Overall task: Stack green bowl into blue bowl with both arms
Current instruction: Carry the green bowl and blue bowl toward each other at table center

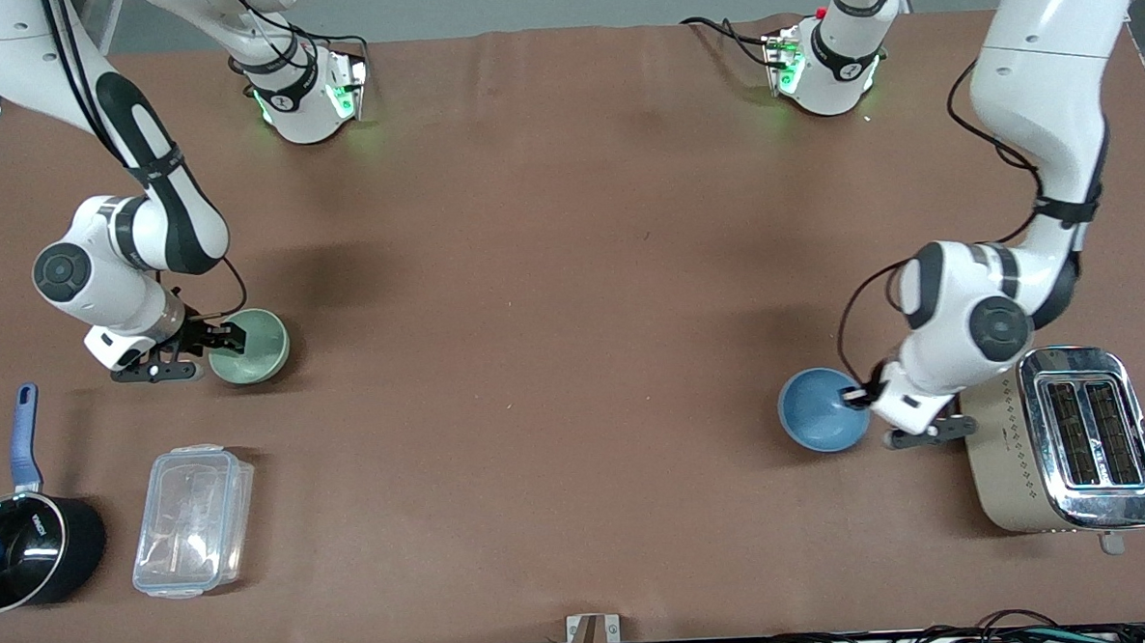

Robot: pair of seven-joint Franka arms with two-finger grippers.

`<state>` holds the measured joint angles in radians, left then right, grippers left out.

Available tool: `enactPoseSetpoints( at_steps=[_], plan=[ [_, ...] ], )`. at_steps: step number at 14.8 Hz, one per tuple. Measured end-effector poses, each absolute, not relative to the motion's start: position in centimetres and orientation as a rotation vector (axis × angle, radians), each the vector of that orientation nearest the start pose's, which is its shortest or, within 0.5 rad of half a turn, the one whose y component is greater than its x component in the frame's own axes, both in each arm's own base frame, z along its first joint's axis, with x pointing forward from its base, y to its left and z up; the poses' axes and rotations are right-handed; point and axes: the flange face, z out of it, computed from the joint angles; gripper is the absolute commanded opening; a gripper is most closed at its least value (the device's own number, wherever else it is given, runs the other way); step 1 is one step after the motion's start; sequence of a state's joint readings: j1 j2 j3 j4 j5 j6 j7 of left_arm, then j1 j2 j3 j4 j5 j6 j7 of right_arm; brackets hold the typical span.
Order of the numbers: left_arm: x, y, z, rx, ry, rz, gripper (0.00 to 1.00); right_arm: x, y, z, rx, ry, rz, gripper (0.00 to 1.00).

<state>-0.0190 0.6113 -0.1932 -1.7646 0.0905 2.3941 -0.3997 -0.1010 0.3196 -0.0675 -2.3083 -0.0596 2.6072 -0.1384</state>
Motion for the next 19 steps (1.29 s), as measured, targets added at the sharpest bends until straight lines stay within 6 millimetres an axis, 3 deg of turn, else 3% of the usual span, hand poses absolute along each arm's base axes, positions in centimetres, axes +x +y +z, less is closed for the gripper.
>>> enactPoseSetpoints(
  at_steps=[2, 5, 6, 8, 11, 12, 13, 14, 17, 19],
  plan=[
    [63.2, -21.5, 23.0, -3.189, -0.332, -0.018, 0.01, 51.4, -8.7, 20.2, -3.187, -0.037, 0.052, 0.00],
    [58.4, -35.2, 25.1, -3.203, -0.464, -0.052, 0.01, 51.4, -8.7, 20.3, -3.186, -0.027, 0.060, 0.00],
    [56.6, -39.0, 25.9, -3.211, -0.494, -0.061, 0.01, 51.6, -8.5, 20.9, -3.181, -0.024, 0.073, 0.00],
    [53.2, -44.6, 26.2, -3.218, -0.515, -0.052, 0.02, 52.2, -8.3, 23.1, -3.169, -0.018, 0.151, 0.00],
    [49.8, -48.5, 23.1, -3.194, -0.517, 0.011, 0.09, 54.2, -7.1, 29.1, -3.097, 0.032, 0.275, 0.00],
    [49.2, -49.2, 21.7, -3.187, -0.519, 0.030, 0.27, 55.0, -5.8, 31.4, -3.058, 0.046, 0.304, 0.00],
    [48.8, -49.8, 20.7, -3.184, -0.522, 0.042, 0.57, 55.7, -4.2, 33.4, -3.028, 0.064, 0.320, 0.00],
    [48.9, -50.2, 20.3, -3.187, -0.524, 0.043, 1.00, 56.2, -2.4, 34.8, -3.016, 0.089, 0.329, 0.00],
    [50.2, -50.7, 21.8, -3.213, -0.542, 0.004, 1.00, 56.7, 5.3, 36.0, -2.984, 0.210, 0.342, 0.00],
    [52.6, -50.1, 25.1, -3.228, -0.579, -0.057, 1.00, 56.3, 11.3, 35.9, -2.964, 0.282, 0.339, 0.00]
  ],
)
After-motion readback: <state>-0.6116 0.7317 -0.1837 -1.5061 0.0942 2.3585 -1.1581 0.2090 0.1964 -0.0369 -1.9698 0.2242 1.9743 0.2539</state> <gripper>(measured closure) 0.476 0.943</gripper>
